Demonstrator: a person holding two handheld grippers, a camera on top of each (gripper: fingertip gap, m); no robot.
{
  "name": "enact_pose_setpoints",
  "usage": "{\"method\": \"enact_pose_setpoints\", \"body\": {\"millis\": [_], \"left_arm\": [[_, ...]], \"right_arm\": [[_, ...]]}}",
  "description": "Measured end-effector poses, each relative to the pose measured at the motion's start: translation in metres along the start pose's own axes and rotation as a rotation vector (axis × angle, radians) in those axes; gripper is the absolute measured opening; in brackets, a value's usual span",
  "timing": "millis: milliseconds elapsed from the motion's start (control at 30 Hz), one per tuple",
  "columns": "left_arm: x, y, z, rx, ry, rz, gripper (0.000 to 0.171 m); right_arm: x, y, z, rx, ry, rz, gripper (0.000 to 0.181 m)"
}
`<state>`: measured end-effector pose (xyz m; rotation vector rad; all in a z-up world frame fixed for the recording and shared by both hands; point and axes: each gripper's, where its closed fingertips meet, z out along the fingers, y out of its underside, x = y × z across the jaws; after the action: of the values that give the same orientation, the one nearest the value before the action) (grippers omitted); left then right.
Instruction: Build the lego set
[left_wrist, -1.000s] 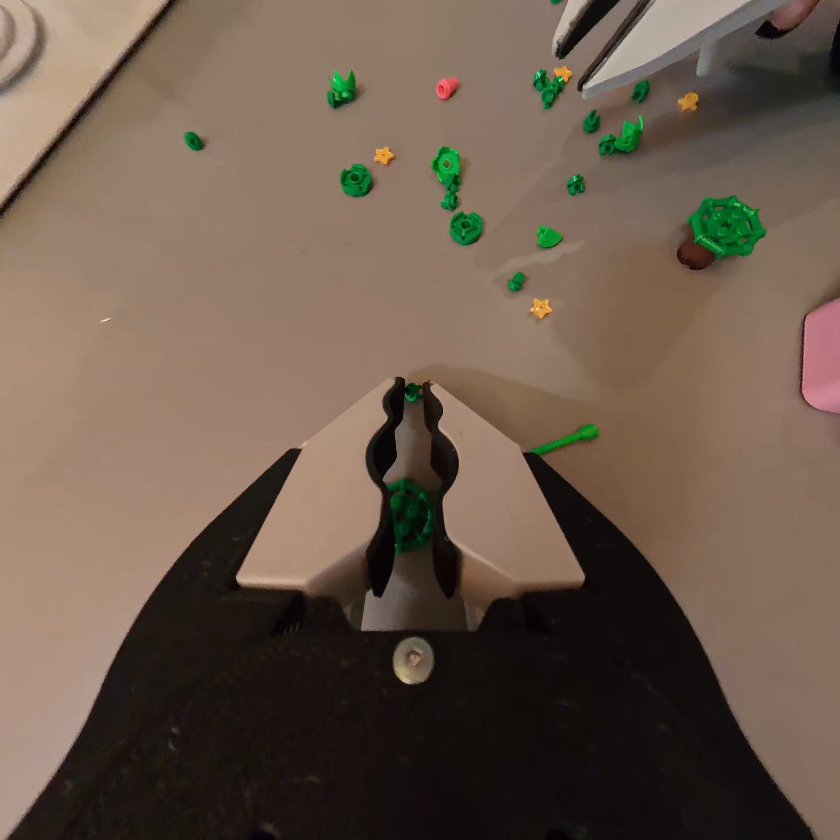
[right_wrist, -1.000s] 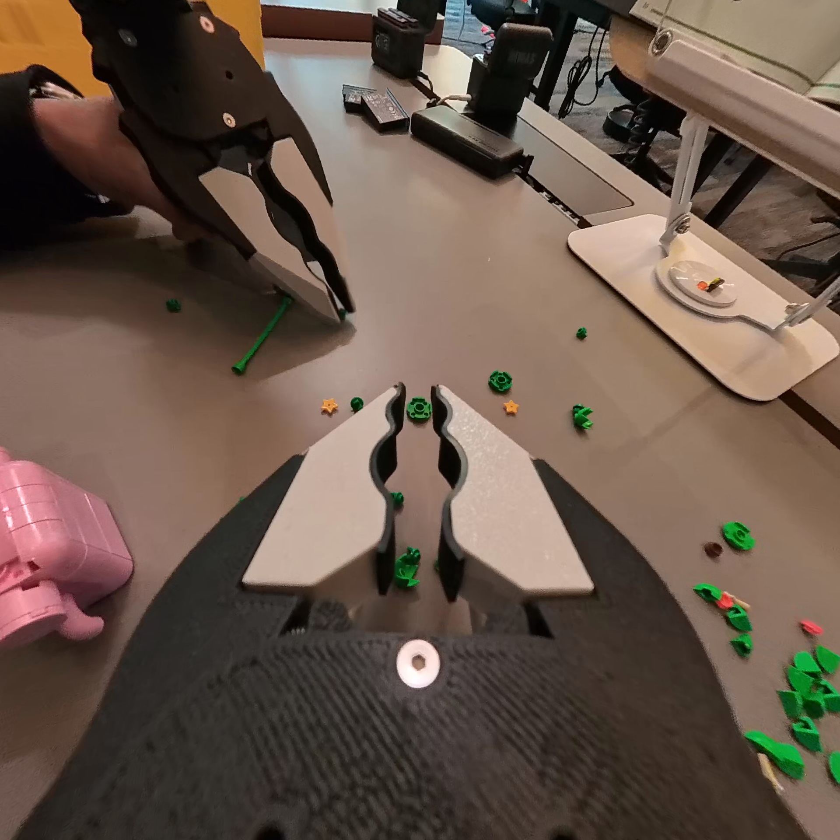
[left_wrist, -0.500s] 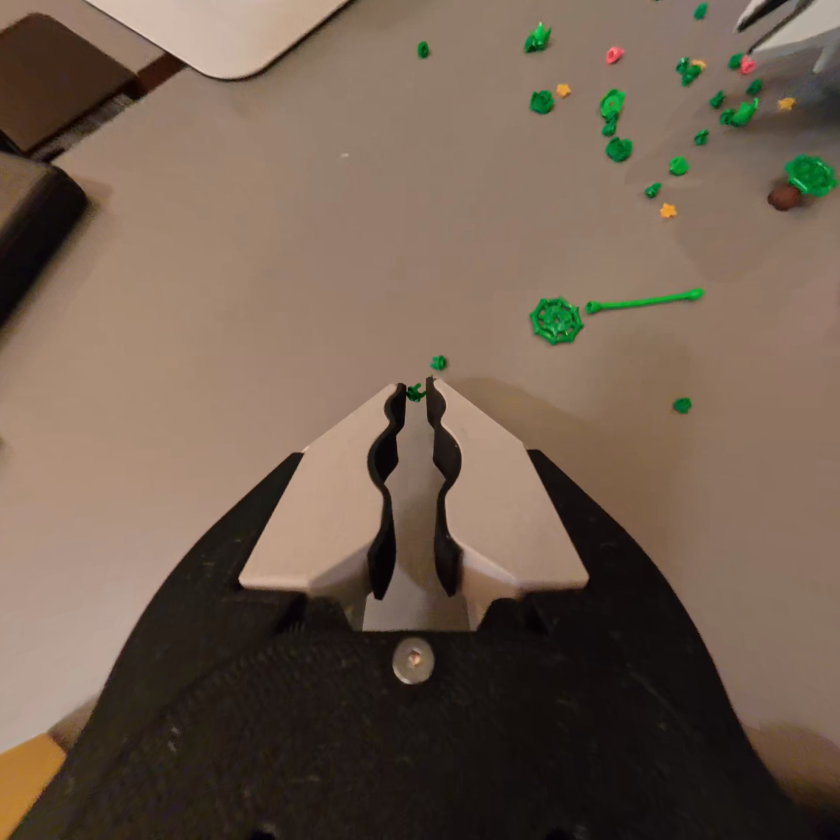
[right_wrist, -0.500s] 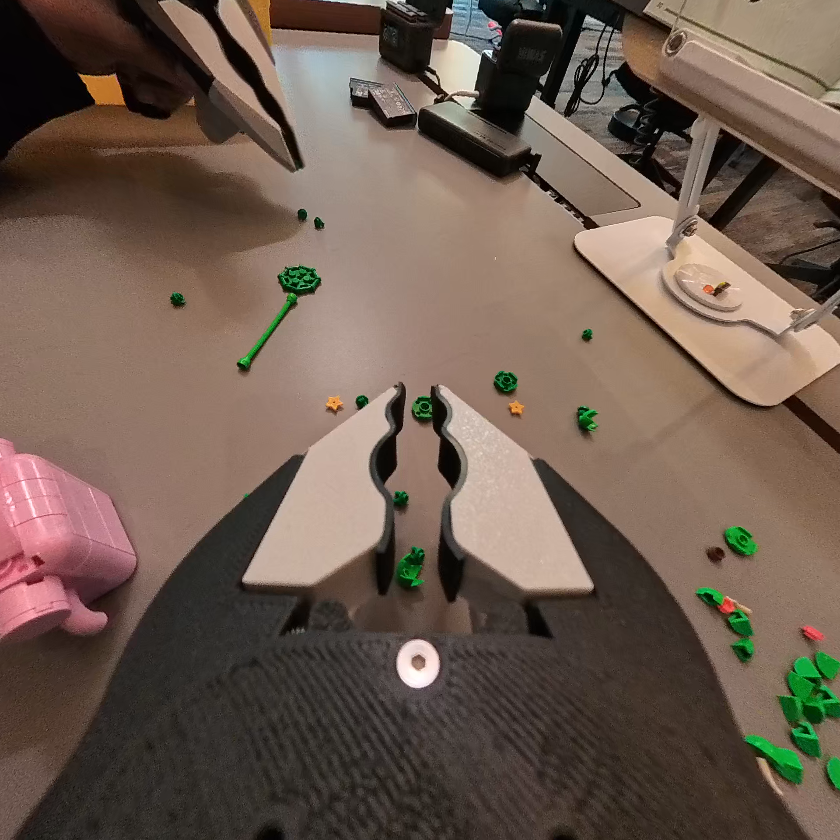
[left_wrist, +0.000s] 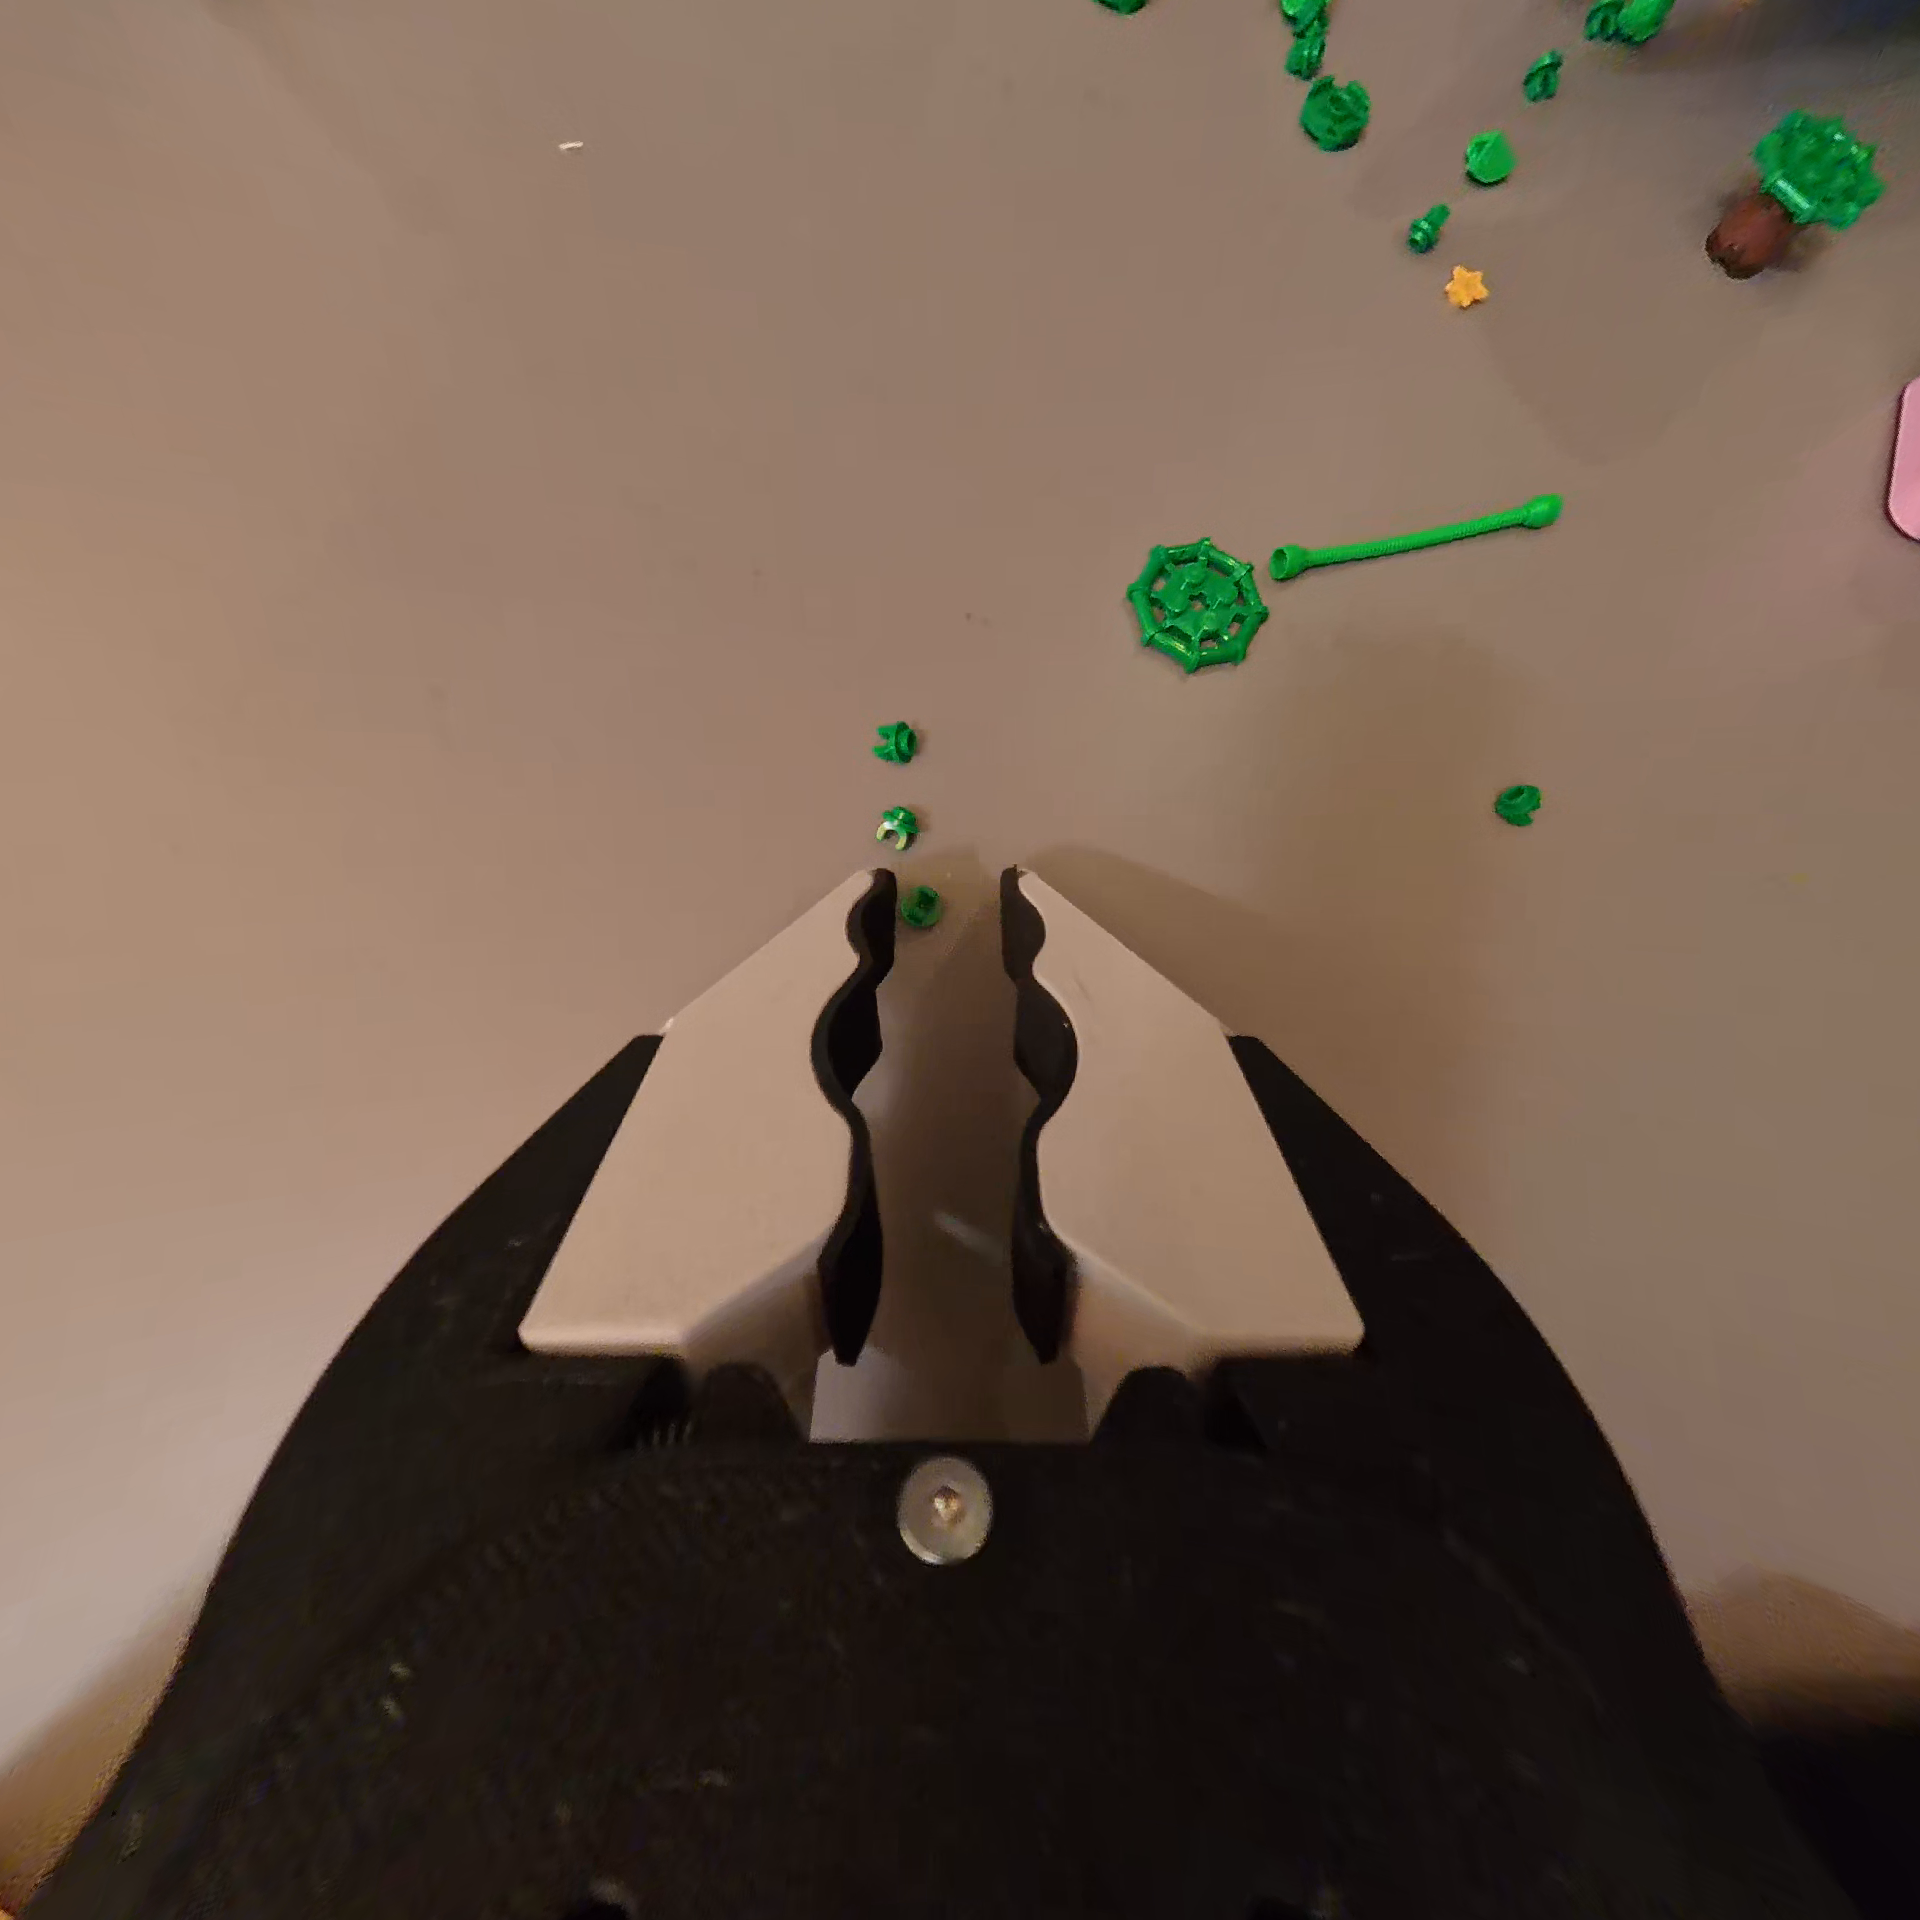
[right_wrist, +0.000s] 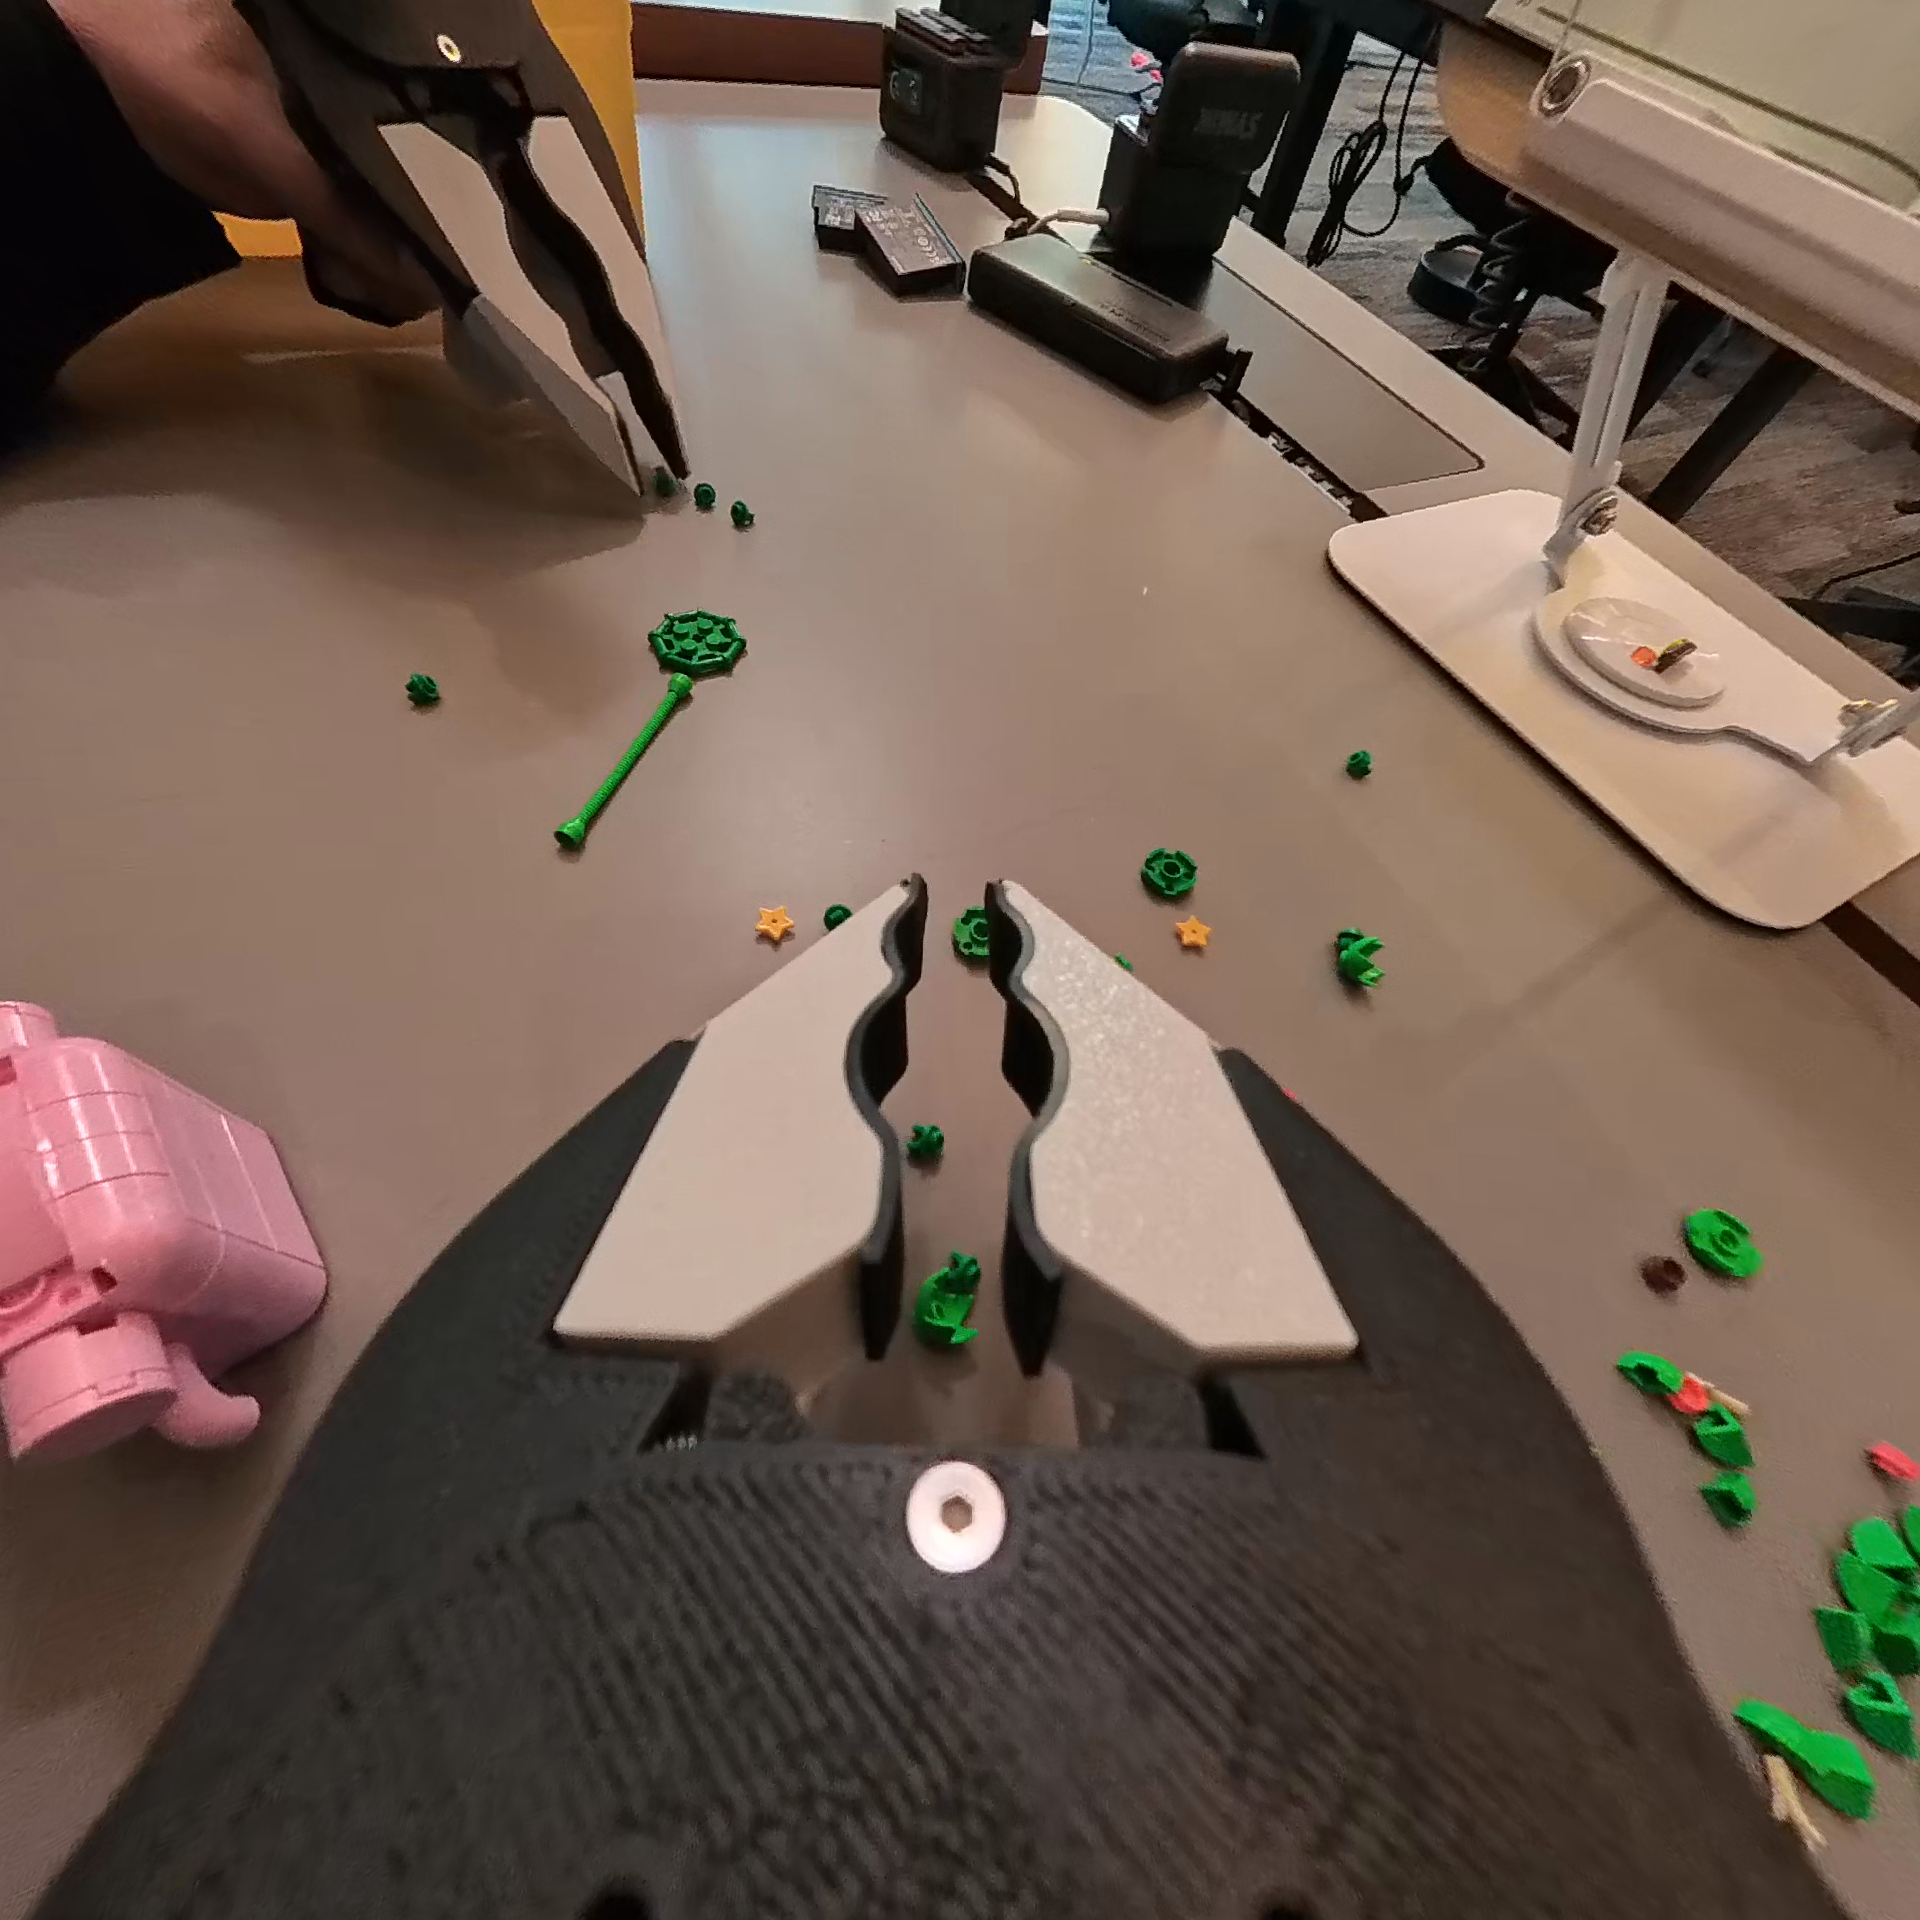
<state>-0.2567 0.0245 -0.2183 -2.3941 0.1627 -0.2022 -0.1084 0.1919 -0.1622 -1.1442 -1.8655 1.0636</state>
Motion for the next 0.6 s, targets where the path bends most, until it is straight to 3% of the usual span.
{"method": "enact_pose_setpoints", "body": {"millis": [200,600], "left_arm": [[-0.004,0.002,0.001,-0.015,-0.025,-0.009,0.021],[-0.003,-0.001,-0.006,0.024,-0.006,-0.014,0.013]], "right_arm": [[-0.001,0.0,0.0,-0.002,-0.001,-0.003,0.01],[-0.002,0.002,0.002,-0.011,-0.008,-0.005,0.01]]}}
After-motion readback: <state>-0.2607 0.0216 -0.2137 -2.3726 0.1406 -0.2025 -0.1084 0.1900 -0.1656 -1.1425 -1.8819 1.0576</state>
